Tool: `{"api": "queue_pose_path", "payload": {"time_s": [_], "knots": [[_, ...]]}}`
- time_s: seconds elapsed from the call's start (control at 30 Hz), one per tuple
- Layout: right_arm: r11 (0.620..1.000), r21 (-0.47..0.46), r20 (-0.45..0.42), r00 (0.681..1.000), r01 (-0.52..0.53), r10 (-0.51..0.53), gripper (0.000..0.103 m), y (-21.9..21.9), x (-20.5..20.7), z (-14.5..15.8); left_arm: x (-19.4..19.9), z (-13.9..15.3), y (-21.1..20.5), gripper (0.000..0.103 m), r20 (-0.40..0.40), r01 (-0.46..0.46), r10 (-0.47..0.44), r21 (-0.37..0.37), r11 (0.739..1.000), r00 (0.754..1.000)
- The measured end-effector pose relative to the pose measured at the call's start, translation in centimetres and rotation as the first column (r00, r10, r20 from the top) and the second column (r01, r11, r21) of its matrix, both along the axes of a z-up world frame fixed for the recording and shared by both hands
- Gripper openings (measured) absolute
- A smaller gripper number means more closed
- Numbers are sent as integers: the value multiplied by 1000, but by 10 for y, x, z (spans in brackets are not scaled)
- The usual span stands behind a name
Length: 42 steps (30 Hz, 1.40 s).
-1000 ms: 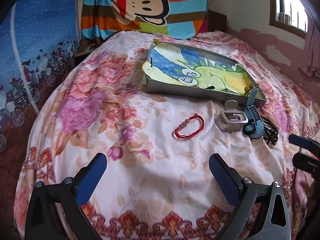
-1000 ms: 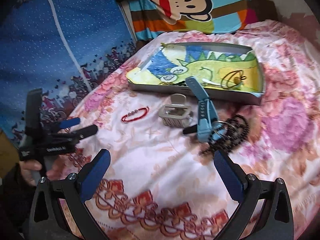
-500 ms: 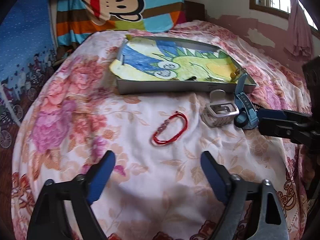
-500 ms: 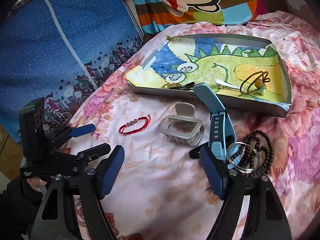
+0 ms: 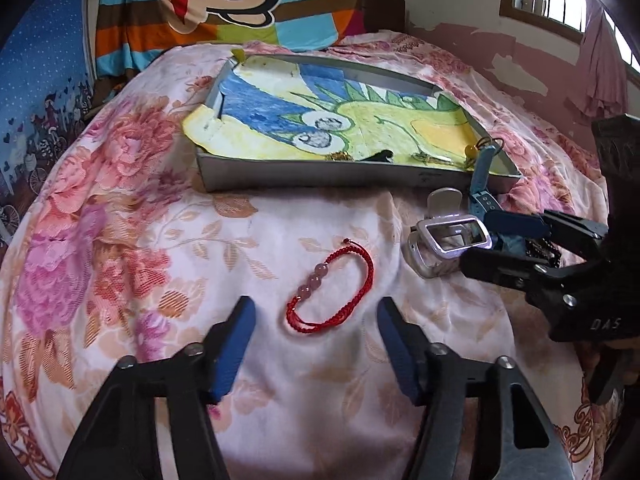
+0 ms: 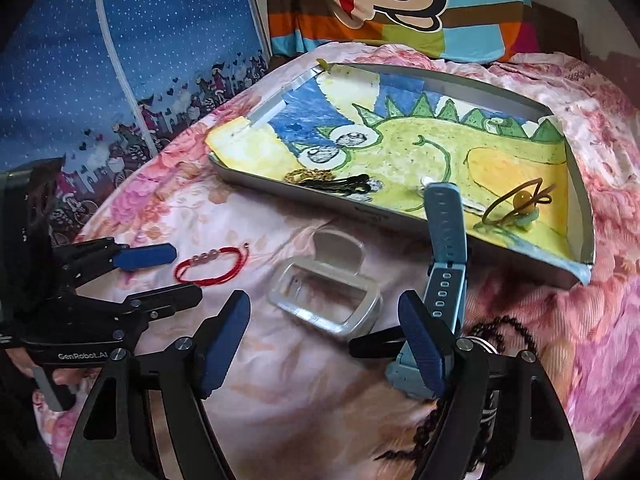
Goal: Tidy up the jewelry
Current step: 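Close the left tool on the red bead bracelet while the right tool approaches the grey claw clip, then close the right tool on the grey claw clip while the left tool lifts the bracelet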
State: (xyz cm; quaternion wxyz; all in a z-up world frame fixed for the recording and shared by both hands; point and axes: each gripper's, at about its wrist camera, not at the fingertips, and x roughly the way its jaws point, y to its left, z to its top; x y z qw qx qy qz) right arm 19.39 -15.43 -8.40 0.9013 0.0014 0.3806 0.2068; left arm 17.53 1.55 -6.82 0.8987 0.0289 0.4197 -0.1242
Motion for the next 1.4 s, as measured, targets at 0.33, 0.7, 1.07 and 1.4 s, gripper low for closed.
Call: {"api": "queue_pose_path", "payload": {"time_s": [0.33,0.7,1.07,1.4], "knots": [[997,-23,-22,998,-67,67,69,1,9,-6,11,-6,-4,46,-12,9,-9,8,1000,1000],[995,-56,-13,996,-85,85,69,8,8,-11,14,-7,-8,22,-23,20,-20,5,1000,1000],[992,-114,6,999,-51,52,56,13,9,-17,16,-7,-2,10,-57,-63,61,-43,997,996],[993,-99,26,998,-63,66,55,12,6,-17,15,-4,-4,8,-47,-80,78,-35,996,996]]}}
